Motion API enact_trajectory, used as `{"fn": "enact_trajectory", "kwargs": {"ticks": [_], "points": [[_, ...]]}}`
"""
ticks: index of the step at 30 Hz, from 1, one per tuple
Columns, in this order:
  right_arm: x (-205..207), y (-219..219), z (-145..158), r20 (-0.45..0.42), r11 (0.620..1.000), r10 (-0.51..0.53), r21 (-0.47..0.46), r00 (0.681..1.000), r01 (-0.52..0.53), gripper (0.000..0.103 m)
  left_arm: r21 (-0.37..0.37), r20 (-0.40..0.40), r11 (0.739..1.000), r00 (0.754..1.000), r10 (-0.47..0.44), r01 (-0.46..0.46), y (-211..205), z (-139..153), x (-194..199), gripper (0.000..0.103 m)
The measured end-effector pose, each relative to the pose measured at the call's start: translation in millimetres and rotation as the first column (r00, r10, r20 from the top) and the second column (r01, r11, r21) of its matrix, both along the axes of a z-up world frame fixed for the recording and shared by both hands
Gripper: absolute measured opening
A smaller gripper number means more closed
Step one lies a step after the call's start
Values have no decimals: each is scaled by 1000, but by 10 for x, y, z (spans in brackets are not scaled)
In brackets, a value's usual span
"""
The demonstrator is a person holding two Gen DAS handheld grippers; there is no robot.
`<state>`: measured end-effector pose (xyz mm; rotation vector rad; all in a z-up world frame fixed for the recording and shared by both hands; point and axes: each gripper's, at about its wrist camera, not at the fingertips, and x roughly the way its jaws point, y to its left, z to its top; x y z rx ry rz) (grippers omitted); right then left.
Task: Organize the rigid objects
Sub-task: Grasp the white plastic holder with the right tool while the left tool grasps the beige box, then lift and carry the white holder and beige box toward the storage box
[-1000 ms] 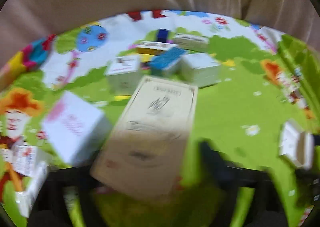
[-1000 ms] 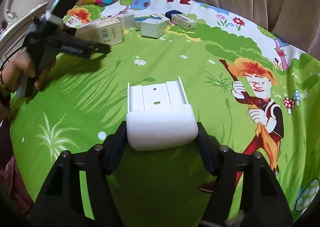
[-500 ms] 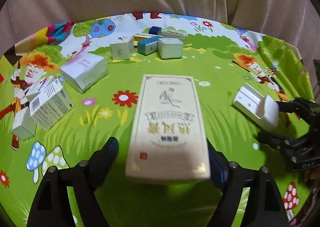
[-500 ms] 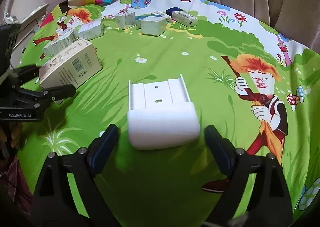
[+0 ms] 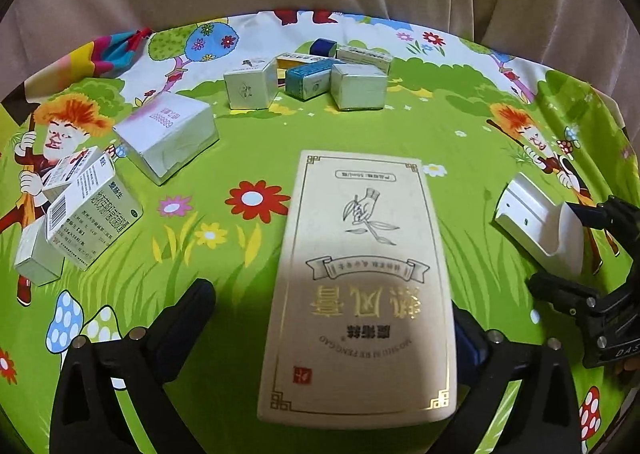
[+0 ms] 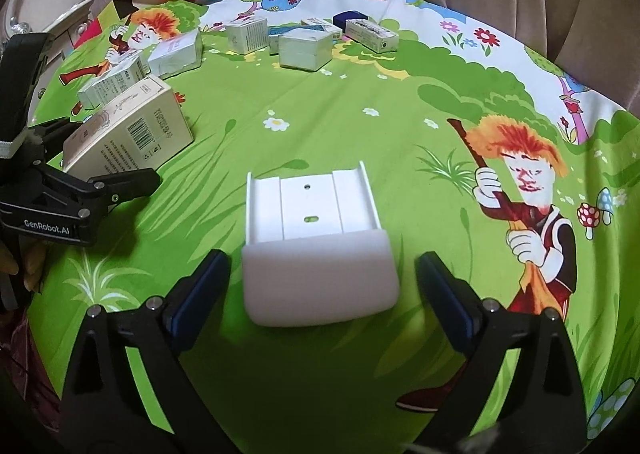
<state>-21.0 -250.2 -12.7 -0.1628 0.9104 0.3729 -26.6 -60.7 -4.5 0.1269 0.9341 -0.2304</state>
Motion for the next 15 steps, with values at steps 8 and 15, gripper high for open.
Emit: {"fn": "enact_trajectory", "kwargs": {"ticks": [8, 15], "points": [[-17, -6, 21, 18, 1000, 1, 5, 1000, -1, 77, -8, 23, 1000, 1000, -21, 21, -15, 41, -29, 78], [-336, 66, 126, 85, 998, -54, -22, 995, 56, 67, -9, 30, 1000, 999, -27, 27, -46, 87, -412, 52]]}}
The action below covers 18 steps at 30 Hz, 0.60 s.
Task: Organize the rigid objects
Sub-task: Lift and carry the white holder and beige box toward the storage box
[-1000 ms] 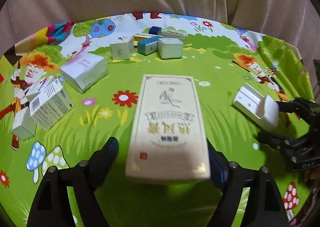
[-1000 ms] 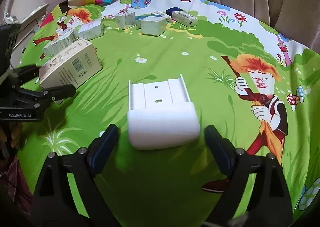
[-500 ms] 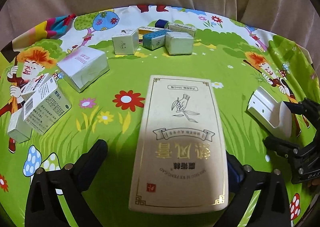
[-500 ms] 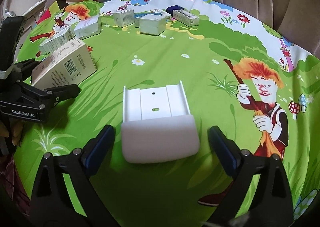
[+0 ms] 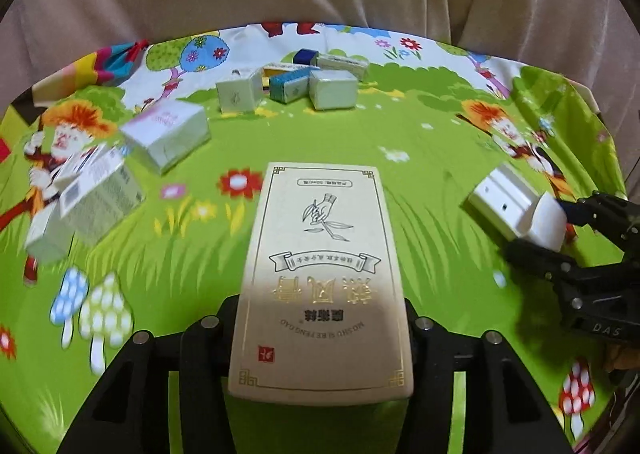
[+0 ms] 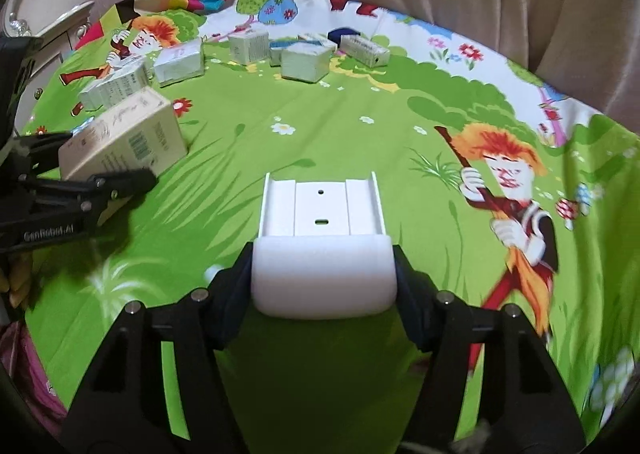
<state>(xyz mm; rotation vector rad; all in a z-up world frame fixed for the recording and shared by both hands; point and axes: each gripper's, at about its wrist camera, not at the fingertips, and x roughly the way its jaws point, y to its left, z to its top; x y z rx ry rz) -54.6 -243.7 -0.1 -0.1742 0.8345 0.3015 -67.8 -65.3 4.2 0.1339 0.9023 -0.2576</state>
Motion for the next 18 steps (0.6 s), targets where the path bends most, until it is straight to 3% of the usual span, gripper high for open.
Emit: {"fn": "enact_trajectory", "kwargs": {"ticks": [4, 7, 9, 10, 12, 16, 18], "points": [[-354, -61, 142, 54, 994, -75, 78, 996, 70, 67, -9, 27, 1000, 999, 16, -16, 50, 153, -282, 52], [-635, -137, 411, 156, 985, -126, 136, 980, 105, 67, -16, 153, 999, 987, 39, -37, 97, 518, -519, 52], [-871, -177, 718, 279, 979, -155, 173, 948, 109, 67, -25, 274, 998, 960, 63, -58, 130, 824, -696, 52], [-986, -188, 865, 344, 977, -166, 188, 924, 105, 67, -36, 329, 997, 941, 74, -65, 146, 967, -780, 52], [-1279, -173, 1214, 501, 974, -190, 202, 844, 100, 67, -65, 440, 995, 893, 99, -79, 190, 1255, -977, 52], [-1665, -51, 1635, 686, 977, -205, 186, 698, 104, 67, -103, 613, 990, 778, 136, -91, 256, 1667, -1356, 52], [-1854, 13, 1777, 754, 978, -207, 178, 624, 109, 67, -105, 666, 990, 733, 139, -92, 276, 1776, -1505, 52]]}}
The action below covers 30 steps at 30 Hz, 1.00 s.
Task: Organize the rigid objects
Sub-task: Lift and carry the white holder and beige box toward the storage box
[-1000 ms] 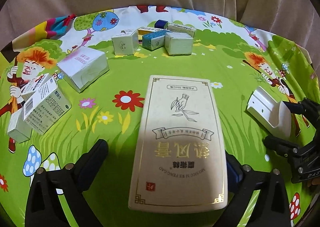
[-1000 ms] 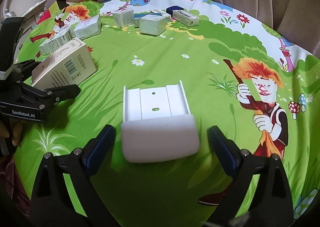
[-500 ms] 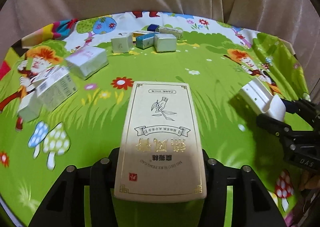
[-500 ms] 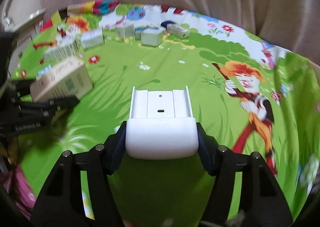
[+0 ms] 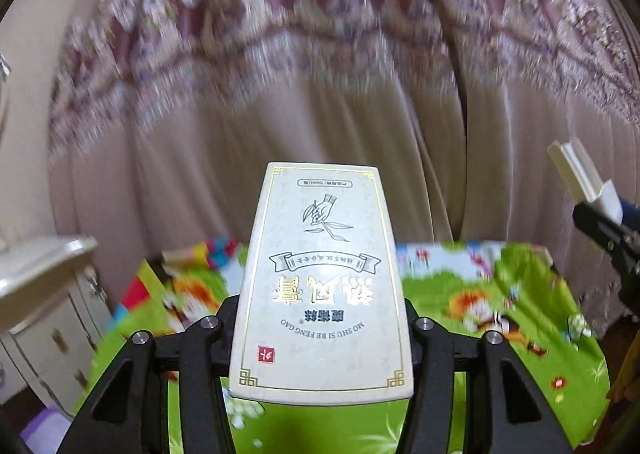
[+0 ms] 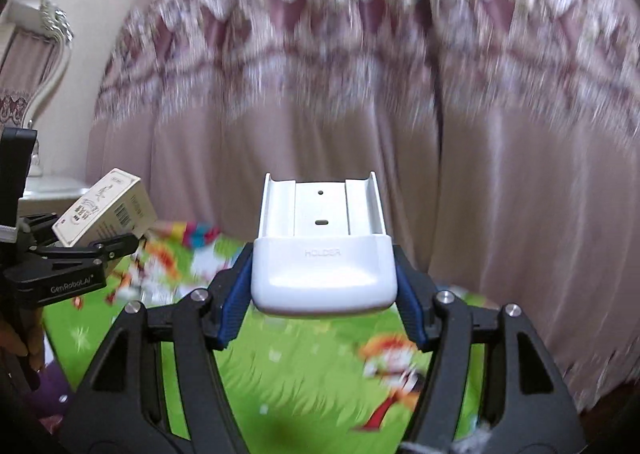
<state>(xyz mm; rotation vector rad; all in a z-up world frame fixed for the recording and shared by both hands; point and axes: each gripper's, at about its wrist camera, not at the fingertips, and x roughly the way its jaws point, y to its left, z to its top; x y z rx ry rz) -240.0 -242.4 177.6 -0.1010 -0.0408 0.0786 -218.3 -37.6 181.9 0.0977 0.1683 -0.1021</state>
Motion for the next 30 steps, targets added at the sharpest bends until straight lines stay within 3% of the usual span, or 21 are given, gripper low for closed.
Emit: {"fn": "enact_trajectory", "kwargs": {"ticks": [4, 8, 19, 30], "points": [[-261, 123, 184, 108, 999, -17, -26, 994, 19, 67, -6, 63, 1000, 998, 4, -4, 69, 125, -185, 52], [-341, 176, 273, 132, 999, -6, -36, 991, 11, 67, -13, 82, 1000, 997, 13, -12, 138, 148, -303, 52], [-362, 355, 248, 97, 997, 65, -58, 993, -59, 67, -32, 47, 999, 998, 36, -34, 383, 48, -419, 52], [-408, 817, 174, 44, 971, 222, -106, 974, -216, 67, -54, 2, 992, 993, 117, -117, 811, -103, -611, 53]]}}
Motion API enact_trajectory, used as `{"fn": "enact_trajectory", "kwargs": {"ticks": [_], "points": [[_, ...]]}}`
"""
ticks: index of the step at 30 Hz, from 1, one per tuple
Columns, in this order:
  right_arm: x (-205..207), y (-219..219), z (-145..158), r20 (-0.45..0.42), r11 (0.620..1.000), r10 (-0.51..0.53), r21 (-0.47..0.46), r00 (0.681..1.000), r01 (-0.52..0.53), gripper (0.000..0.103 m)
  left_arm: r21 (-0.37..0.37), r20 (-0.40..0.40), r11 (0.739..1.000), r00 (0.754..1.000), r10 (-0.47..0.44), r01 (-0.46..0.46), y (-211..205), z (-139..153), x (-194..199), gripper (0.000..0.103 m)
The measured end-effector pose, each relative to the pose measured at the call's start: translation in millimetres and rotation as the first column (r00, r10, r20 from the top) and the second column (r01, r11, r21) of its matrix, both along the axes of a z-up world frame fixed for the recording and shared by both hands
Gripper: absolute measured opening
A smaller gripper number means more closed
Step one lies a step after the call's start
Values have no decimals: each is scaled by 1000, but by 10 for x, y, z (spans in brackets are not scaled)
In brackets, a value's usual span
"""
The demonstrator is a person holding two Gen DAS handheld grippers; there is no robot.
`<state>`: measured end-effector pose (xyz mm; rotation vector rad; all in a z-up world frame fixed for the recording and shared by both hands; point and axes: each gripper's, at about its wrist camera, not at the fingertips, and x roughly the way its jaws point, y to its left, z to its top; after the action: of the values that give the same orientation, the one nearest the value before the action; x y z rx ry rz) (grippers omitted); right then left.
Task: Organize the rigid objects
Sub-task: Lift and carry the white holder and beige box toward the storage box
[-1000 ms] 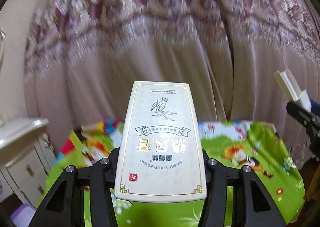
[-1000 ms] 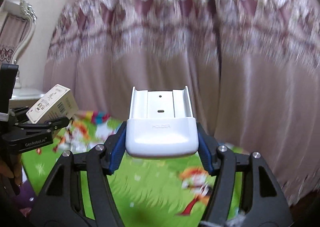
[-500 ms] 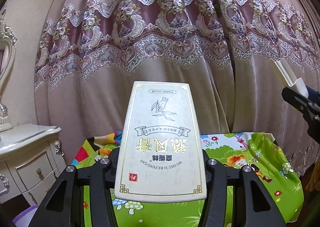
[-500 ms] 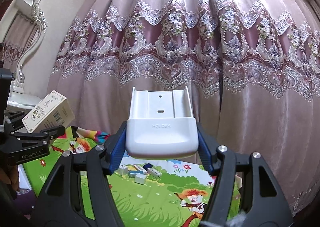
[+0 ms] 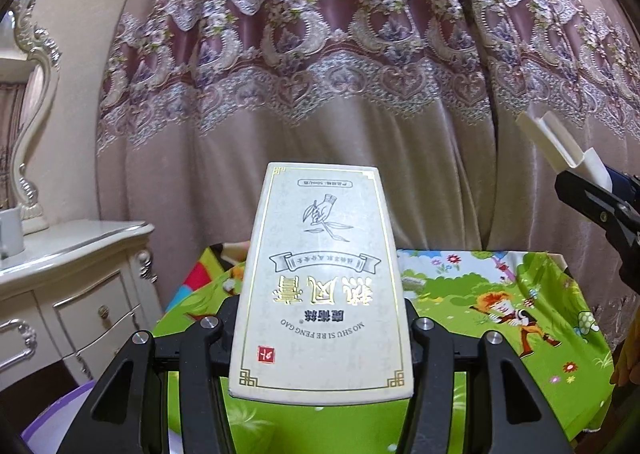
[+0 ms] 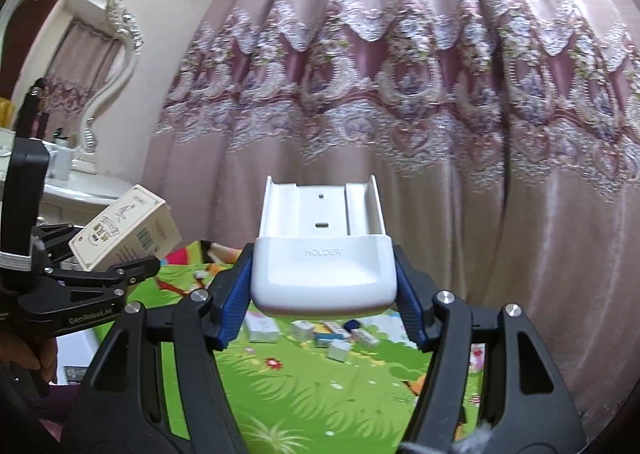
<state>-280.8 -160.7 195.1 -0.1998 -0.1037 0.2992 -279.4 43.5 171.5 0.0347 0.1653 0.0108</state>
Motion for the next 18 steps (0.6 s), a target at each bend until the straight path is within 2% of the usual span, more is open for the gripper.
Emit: {"fn": "enact_trajectory", "kwargs": {"ticks": [11, 18], "points": [[-81, 633, -92, -42, 978, 188, -85, 981, -191, 67, -63, -49, 991, 992, 112, -115, 597, -160, -172, 53], [-179, 1173, -204, -73, 925, 330, -174, 941, -337, 67, -120, -119, 968, 971, 205, -219, 1037, -375, -299, 53]]}}
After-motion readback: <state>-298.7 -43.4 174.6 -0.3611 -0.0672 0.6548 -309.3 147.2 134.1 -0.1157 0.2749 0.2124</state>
